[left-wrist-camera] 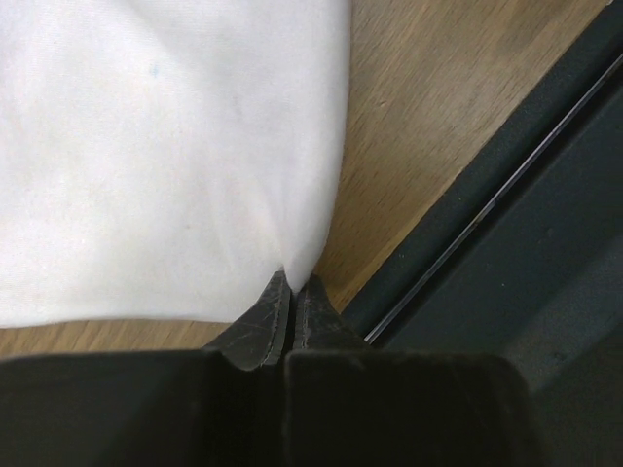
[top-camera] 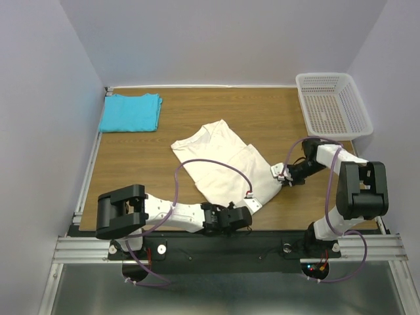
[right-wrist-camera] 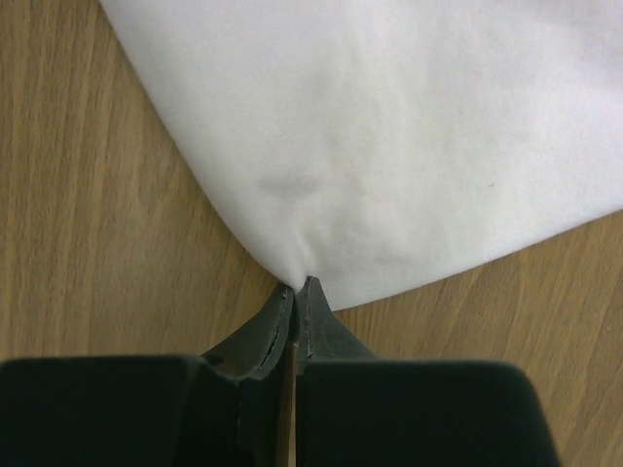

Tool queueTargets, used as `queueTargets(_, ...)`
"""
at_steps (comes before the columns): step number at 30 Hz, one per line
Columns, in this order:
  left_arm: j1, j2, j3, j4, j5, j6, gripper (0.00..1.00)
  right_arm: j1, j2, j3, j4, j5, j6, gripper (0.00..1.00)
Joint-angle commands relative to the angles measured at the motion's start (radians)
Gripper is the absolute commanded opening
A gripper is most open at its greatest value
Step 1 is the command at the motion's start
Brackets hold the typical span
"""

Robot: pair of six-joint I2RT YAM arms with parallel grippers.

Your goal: Fold and stack the t-shirts

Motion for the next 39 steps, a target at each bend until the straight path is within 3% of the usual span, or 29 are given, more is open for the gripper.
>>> queueTargets(1,0.016,-0.078,-0.034,0.009,0.087,0.003,0.00,0.008,-0.031,0.054,-0.004,0.007,0.069,0.01)
queueTargets(7,0.068,-0.262,-0.094,0.049,0.179,0.037,0.00,0.008,-0.003,0.273,-0.319,-0.123,0.039,0.01)
queueTargets(13,0.186,-0.458,-0.142,0.063,0.335,0.070,0.00,0.008,-0.028,0.390,-0.457,-0.239,0.101,0.01)
queueTargets(21,0.306,-0.548,-0.055,-0.018,0.433,0.153,0.00,0.008,-0.103,0.519,-0.459,-0.329,0.324,0.00)
queueTargets(39,0.436,-0.609,0.127,-0.184,0.409,0.288,0.00,0.004,-0.265,0.712,-0.448,-0.317,0.614,0.01)
